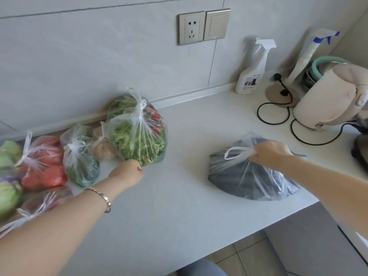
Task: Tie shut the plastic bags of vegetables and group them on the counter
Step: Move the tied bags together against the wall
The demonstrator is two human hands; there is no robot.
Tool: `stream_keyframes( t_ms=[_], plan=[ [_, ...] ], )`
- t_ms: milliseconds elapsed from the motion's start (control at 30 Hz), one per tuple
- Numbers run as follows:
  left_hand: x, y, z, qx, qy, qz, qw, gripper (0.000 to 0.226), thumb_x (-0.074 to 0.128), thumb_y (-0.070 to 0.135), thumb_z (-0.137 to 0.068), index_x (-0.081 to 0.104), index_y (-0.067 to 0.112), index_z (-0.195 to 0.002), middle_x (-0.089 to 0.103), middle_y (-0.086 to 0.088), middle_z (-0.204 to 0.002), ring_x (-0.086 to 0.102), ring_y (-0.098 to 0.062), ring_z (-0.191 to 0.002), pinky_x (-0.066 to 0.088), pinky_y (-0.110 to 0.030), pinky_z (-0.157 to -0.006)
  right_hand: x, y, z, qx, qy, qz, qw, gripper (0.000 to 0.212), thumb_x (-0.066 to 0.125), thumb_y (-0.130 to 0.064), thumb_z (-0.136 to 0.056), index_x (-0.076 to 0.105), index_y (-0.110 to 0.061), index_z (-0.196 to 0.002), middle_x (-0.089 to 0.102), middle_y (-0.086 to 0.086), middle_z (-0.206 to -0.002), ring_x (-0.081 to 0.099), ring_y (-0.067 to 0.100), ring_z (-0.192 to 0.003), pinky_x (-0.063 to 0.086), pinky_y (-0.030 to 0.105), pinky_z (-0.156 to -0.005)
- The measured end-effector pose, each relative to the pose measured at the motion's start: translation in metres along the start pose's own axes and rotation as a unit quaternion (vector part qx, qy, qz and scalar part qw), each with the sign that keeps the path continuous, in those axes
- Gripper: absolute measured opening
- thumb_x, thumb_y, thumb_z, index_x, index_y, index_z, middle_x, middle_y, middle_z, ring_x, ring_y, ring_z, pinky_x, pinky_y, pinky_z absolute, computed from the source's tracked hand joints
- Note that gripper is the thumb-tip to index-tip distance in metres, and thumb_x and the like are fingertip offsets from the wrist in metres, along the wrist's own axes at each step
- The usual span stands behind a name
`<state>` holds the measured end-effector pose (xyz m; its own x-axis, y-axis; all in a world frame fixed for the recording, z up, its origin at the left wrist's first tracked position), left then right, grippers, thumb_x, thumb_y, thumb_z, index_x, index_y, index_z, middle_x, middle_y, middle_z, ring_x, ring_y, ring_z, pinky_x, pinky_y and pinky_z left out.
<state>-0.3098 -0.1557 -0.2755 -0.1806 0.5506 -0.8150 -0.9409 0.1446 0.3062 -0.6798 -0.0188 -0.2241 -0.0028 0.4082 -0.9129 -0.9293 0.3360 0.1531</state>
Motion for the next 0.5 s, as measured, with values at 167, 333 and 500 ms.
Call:
stream_keyframes(
  t_ms=[167, 333, 500],
  plan=[
    [-0.024, -0.035, 0.014, -0.013, 0.037, 0.030, 0.999, 0.020, 0.046, 0.015, -0.085, 0.057, 0.013, -0.069, 0.068, -0.011, -0.082, 0.062, -0.029, -0.083, 0.047, -0.032, -0.077, -0.001, -0.083, 0.035, -0.036, -0.034, -0.069, 0.996, 0.028, 0.045, -0.030, -0.084, 0.045, -0.018, -0.059, 0.045, -0.001, -0.067, 0.048, 0.017, -0.058, 0.035, 0.024, -0.048],
    [-0.047, -0.087, 0.036, -0.012, 0.070, 0.037, 0.997, 0.018, 0.048, 0.017, -0.086, 0.061, 0.009, -0.075, 0.068, -0.013, -0.088, 0.062, -0.029, -0.088, 0.049, -0.033, -0.080, 0.012, -0.175, 0.073, -0.007, -0.077, -0.200, 0.977, 0.032, 0.046, -0.027, -0.083, 0.038, -0.017, -0.053, 0.044, -0.001, -0.057, 0.041, 0.015, -0.049, 0.032, 0.023, -0.045],
    [-0.060, -0.149, 0.061, -0.021, 0.081, 0.027, 0.996, 0.022, 0.048, 0.017, -0.085, 0.055, 0.012, -0.065, 0.060, -0.008, -0.073, 0.057, -0.028, -0.077, 0.042, -0.031, -0.069, 0.031, -0.280, 0.100, 0.006, -0.127, -0.348, 0.929, 0.033, 0.048, -0.026, -0.084, 0.044, -0.015, -0.053, 0.046, -0.001, -0.055, 0.044, 0.016, -0.051, 0.035, 0.023, -0.050]
  ],
)
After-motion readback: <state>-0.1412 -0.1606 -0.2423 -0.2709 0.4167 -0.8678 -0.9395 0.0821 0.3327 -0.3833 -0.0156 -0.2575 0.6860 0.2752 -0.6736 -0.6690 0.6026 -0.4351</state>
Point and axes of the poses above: each hand's wrist, its own z-axis away from the middle knuckle, its own x-axis out of the palm, y = z × x, the point moved 10 cm from there along -z, towards the middle knuckle
